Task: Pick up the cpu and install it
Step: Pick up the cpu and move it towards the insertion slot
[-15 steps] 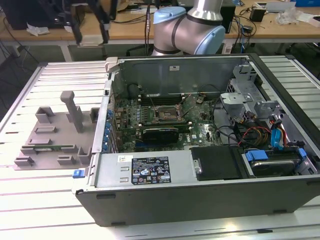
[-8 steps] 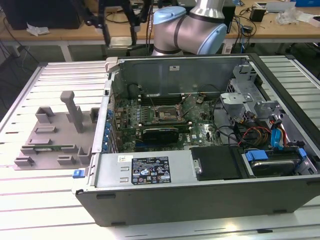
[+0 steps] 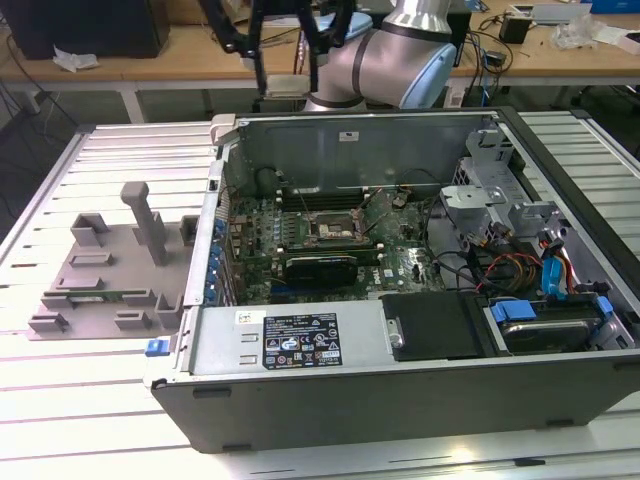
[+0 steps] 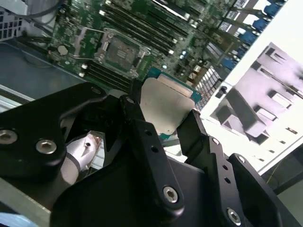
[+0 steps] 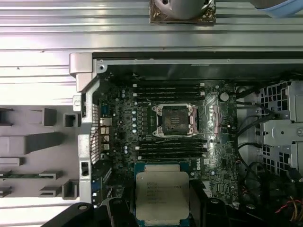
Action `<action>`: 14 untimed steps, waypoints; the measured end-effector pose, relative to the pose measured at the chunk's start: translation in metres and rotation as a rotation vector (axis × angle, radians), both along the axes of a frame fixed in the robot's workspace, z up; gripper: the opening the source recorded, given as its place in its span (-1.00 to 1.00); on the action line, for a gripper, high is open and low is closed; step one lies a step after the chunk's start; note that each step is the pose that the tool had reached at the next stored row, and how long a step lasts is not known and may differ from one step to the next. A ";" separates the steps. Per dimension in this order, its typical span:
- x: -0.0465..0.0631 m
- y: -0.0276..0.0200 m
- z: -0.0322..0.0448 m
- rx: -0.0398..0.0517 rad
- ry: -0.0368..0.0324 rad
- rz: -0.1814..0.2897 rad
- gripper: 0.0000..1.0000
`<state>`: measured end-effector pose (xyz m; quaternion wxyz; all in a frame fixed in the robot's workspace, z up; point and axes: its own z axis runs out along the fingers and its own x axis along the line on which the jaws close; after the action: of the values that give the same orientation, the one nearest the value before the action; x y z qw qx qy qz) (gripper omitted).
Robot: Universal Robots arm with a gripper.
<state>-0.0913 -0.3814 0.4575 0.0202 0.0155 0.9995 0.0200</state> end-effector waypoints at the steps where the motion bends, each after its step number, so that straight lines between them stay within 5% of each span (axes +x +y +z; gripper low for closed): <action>1: 0.006 0.0000 -0.0002 0.0000 0.0008 0.000 0.09; 3: 0.016 0.0000 -0.0007 0.0001 0.0028 0.000 0.09; 7: 0.017 0.0000 -0.0019 0.0002 0.0035 0.000 0.09; 14: 0.023 0.0008 -0.0168 -0.0002 0.0066 0.000 0.09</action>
<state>-0.0681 -0.3806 0.4406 0.0170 0.0156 0.9995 0.0199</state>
